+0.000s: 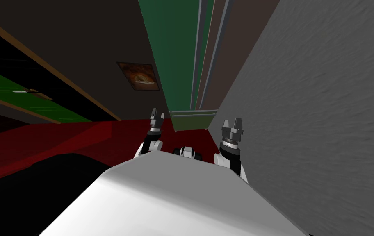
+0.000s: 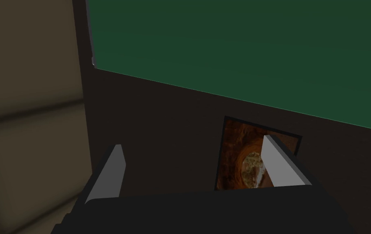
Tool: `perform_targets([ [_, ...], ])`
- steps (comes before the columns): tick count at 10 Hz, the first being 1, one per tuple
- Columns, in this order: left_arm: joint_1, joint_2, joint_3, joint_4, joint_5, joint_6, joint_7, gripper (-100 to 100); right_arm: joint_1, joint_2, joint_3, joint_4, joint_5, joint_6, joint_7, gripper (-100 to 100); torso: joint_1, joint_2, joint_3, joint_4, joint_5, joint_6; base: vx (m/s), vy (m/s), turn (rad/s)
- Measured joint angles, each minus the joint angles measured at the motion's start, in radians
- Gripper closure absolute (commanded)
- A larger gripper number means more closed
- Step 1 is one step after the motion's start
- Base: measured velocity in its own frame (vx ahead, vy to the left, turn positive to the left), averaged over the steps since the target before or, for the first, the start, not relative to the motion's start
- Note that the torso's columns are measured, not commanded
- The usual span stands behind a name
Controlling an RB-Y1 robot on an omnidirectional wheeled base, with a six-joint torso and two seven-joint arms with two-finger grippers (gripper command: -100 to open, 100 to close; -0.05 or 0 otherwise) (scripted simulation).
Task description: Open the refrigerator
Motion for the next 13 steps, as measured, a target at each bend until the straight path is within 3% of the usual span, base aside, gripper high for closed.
perform_targets([
  [5, -0.029, 0.068, 0.018, 0.123, -0.003, -0.045, -0.001, -100, 0.0, 0.0, 0.0, 0.0, 0.0, 0.0, 0.0, 0, -0.001, 0.003, 0.0, 0.002, 0.0, 0.0, 0.08, 0.002, 0.013],
  [13, -0.075, 0.105, 0.031, 0.325, -0.017, -0.129, -0.017, -100, 0.0, 0.0, 0.0, 0.0, 0.0, 0.0, 0.0, 0, -0.001, 0.003, 0.0, 0.002, 0.0, 0.0, 0.07, 0.001, 0.011],
])
